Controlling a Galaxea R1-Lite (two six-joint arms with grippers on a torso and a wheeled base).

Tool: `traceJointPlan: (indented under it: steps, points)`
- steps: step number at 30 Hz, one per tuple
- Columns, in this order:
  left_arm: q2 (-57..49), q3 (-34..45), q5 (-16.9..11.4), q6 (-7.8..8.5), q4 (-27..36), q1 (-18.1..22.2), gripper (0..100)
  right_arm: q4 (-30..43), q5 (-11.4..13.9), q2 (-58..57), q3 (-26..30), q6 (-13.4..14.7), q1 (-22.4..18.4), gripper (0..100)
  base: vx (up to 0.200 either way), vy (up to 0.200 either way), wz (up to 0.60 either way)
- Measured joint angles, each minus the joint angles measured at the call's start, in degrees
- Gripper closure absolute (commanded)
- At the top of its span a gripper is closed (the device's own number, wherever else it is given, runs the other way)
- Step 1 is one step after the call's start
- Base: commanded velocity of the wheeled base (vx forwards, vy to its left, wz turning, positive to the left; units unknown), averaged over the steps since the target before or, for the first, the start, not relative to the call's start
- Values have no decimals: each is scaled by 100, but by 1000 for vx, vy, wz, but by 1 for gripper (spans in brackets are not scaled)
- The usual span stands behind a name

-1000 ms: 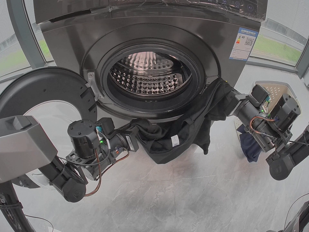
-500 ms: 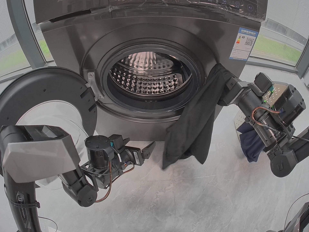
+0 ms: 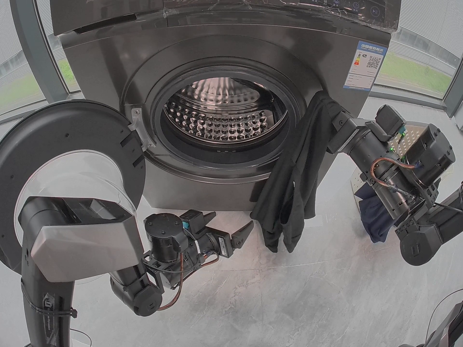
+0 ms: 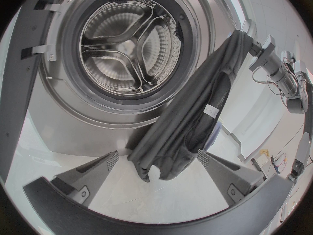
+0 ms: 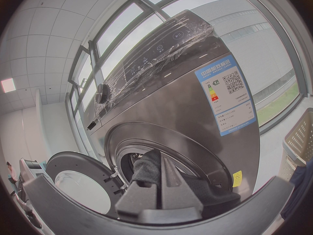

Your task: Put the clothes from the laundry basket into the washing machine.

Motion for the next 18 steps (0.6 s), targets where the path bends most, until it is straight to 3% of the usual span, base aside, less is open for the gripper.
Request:
traceJointPlan:
  steps: [12, 18]
  points:
    - [262, -451, -261, -11, -11, -273, 0, 0, -13, 108, -61, 24, 72, 100, 0, 0, 0]
    - [494, -827, -239, -2, -4, -284, 0, 0, -18, 152, -91, 30, 121, 100, 0, 0, 0]
